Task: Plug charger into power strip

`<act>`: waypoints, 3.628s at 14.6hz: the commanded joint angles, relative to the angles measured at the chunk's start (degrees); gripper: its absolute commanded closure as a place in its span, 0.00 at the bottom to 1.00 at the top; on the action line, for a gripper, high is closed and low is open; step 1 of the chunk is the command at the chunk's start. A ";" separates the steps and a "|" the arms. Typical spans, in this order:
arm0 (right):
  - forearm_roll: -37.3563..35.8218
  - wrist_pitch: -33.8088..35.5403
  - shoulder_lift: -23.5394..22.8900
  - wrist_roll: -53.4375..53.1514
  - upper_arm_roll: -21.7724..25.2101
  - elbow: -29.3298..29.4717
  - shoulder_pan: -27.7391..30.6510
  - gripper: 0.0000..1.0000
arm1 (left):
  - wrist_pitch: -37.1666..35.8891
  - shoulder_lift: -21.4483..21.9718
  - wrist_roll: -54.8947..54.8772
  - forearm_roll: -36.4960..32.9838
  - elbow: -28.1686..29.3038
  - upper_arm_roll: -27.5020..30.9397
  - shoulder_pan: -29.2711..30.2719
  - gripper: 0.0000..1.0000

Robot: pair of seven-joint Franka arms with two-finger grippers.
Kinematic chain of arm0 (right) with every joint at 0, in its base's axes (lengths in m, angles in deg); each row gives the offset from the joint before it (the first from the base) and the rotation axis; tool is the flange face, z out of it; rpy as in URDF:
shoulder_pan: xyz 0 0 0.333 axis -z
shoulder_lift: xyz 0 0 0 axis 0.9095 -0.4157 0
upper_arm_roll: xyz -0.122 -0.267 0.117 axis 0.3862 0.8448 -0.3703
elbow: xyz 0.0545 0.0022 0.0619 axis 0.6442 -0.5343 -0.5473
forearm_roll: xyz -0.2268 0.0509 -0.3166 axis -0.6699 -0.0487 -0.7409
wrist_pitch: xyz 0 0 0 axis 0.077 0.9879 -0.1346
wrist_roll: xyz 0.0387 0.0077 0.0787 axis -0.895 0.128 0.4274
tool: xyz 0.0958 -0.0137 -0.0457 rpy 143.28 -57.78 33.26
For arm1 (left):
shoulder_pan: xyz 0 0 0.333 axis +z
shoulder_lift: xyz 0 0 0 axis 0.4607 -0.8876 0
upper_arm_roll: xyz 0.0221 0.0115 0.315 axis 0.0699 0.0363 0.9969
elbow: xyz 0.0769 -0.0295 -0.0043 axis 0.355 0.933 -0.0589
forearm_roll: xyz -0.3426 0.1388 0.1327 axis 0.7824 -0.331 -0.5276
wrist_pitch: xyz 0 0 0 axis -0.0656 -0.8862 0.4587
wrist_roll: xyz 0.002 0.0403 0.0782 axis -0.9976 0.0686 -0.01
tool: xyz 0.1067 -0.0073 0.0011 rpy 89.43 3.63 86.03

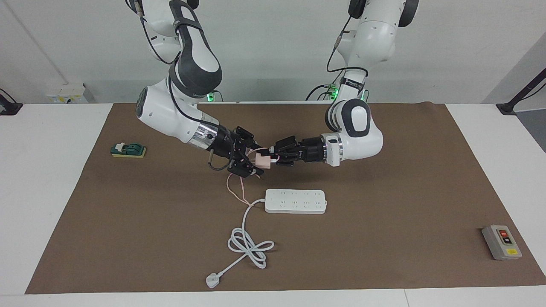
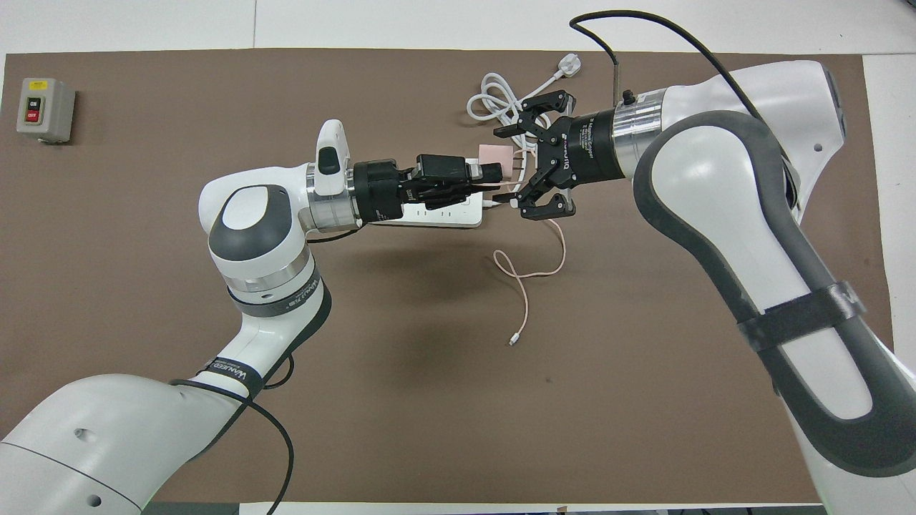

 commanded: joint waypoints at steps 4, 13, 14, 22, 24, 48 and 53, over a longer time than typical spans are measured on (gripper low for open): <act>-0.37 3.04 3.26 -1.94 0.77 0.33 2.97 0.00 | 4.11 2.14 0.61 0.51 -0.38 0.72 -0.43 1.00; -15.66 11.92 13.71 0.94 0.68 0.15 8.51 0.00 | 9.58 10.49 15.79 -23.62 3.22 1.33 5.44 1.00; -16.54 12.97 14.33 2.43 0.68 0.15 8.95 0.00 | 9.05 11.55 19.30 -29.06 3.58 1.33 6.85 1.00; -29.88 22.46 16.97 31.93 0.77 0.24 13.78 0.00 | -8.78 17.88 40.32 -73.39 -1.34 1.33 13.72 1.00; -34.80 23.61 17.15 42.30 0.77 0.24 14.05 0.00 | -12.91 19.11 42.27 -77.53 -1.17 1.42 13.98 1.00; -57.24 37.15 20.23 84.80 0.07 5.43 17.04 0.00 | -19.86 25.53 41.34 -108.20 0.24 1.25 18.19 1.00; -57.15 37.06 20.32 84.63 0.15 5.25 17.48 0.00 | -25.12 27.72 39.04 -114.27 -0.37 1.77 29.42 1.00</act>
